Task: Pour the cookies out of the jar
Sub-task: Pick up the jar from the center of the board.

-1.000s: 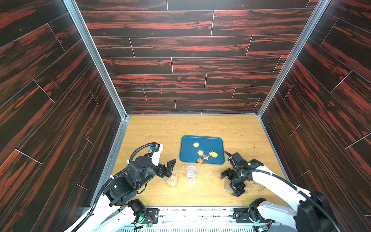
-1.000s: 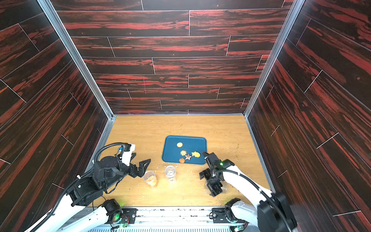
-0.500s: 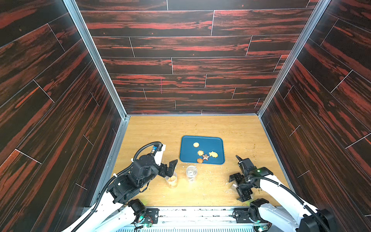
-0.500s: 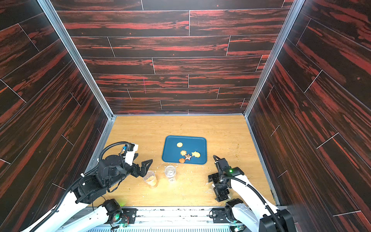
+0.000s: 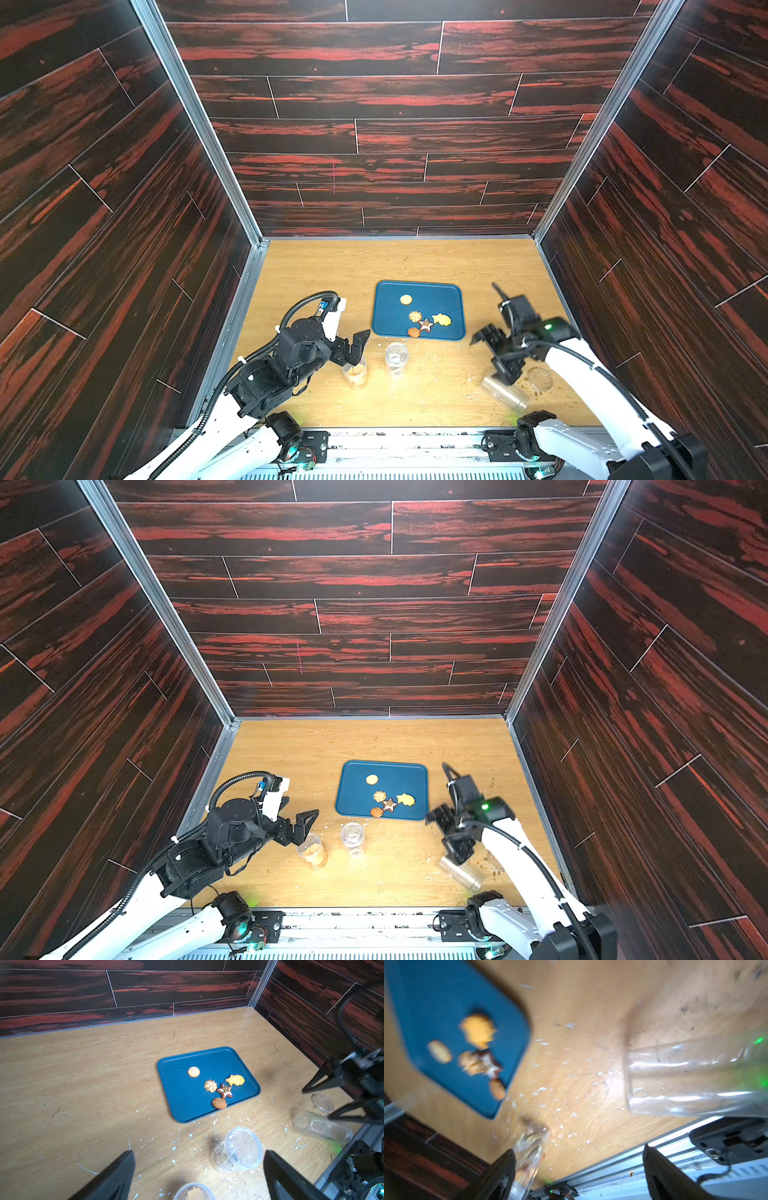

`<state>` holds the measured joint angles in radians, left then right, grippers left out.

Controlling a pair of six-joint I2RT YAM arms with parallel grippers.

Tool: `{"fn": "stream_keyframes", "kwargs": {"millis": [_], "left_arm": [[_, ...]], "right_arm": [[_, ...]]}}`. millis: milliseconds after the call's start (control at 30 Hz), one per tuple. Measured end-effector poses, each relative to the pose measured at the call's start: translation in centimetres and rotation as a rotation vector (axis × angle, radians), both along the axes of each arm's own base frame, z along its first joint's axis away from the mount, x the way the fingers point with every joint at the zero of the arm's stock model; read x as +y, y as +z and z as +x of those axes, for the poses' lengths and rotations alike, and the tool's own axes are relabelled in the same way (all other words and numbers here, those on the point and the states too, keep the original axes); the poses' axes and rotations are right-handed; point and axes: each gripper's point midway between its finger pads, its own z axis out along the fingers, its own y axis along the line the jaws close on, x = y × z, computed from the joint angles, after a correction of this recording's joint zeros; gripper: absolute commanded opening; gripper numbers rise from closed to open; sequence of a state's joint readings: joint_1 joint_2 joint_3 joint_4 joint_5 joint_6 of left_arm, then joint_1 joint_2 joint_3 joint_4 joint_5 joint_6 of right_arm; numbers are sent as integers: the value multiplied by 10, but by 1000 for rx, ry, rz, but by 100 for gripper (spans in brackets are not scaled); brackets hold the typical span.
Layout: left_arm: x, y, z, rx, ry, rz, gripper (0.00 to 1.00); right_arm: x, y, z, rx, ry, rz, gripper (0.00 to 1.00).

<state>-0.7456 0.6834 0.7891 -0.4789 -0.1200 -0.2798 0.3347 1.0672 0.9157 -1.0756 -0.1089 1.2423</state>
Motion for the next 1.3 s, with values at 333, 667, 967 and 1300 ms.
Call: {"fn": "stream_keyframes", "kwargs": {"millis": [333, 667, 967, 1300], "left_arm": [[2, 3, -2, -15, -1, -11, 100], [5, 3, -6, -26, -11, 10, 100], [20, 3, -16, -46, -13, 65, 100], [-40, -2, -25, -13, -391, 225, 100]], "right_arm": [[-13, -5, 0, 52, 467, -248, 95], [42, -12, 53, -27, 1160, -376, 99], [36, -32, 51, 74, 1550, -503, 99], [20, 70, 111, -339, 829, -429, 98]]}}
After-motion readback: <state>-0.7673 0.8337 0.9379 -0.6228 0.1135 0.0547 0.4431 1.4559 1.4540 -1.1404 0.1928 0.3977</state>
